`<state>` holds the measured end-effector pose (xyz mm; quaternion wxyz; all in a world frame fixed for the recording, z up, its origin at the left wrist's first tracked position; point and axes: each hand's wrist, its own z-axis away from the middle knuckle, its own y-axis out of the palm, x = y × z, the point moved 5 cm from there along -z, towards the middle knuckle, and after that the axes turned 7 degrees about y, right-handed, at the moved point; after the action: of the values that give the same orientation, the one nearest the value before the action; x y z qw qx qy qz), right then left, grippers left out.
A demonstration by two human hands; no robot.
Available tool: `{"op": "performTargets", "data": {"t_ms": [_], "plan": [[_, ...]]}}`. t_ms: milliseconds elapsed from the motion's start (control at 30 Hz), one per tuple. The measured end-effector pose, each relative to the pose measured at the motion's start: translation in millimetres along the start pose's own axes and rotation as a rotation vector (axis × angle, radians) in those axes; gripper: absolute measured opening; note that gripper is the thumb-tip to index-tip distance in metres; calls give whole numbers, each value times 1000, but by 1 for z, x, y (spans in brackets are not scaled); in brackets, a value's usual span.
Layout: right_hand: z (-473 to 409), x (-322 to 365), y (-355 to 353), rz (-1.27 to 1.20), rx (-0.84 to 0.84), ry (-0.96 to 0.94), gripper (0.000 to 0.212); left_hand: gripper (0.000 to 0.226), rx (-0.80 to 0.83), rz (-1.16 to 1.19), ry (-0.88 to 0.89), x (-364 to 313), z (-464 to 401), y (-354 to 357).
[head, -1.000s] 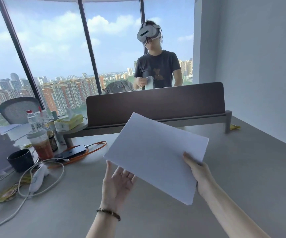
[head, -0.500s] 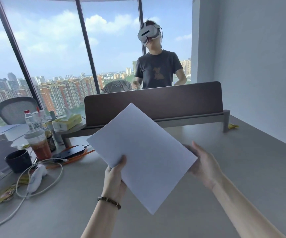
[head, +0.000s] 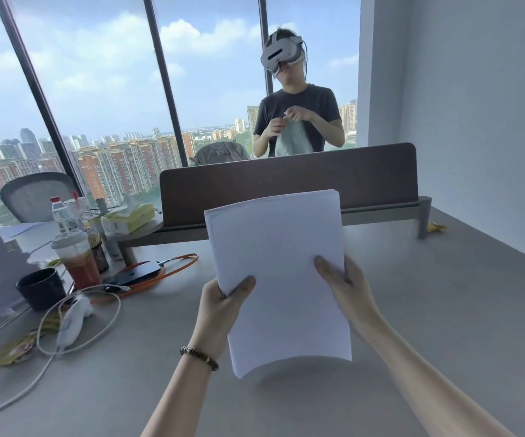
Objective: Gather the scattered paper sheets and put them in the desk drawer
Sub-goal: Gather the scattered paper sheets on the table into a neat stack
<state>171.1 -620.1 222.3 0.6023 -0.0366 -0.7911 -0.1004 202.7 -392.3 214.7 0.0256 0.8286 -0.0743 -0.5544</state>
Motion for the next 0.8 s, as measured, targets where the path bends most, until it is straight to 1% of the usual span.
{"op": "performTargets", "data": {"t_ms": [100,167,233,267,300,367,400,500,567,633,733,800], "plan": [[2,-2,-7,-64,-21,4,27,25,23,65,-33,4,6,1],[1,-8,-10,-100,-1,56,35,26,24,93,-65,12,14,1],[1,-16,-8,-129,55,150,51,25,31,95,-84,19,19,1],[1,-18,-6,-135,87,189,56,25,35,90,-85,20,20,2],[1,-20,-5,-140,113,206,53,24,35,85,-82,20,21,2],[0,-19,-4,-149,138,226,32,24,30,91,-71,21,21,3],[1,-17,-3,-140,141,233,25,24,28,101,-64,21,21,2],[4,-14,-1,-97,157,217,22,21,18,167,-62,24,20,-1],[5,-14,-1,-87,141,220,23,24,16,203,-71,25,20,-2],[6,-13,-1,-111,128,233,23,31,12,137,-55,24,19,1],[6,-6,2,-146,111,233,18,50,-21,7,23,14,15,8],[5,2,2,-172,112,200,12,48,-59,-51,62,8,8,7]]}}
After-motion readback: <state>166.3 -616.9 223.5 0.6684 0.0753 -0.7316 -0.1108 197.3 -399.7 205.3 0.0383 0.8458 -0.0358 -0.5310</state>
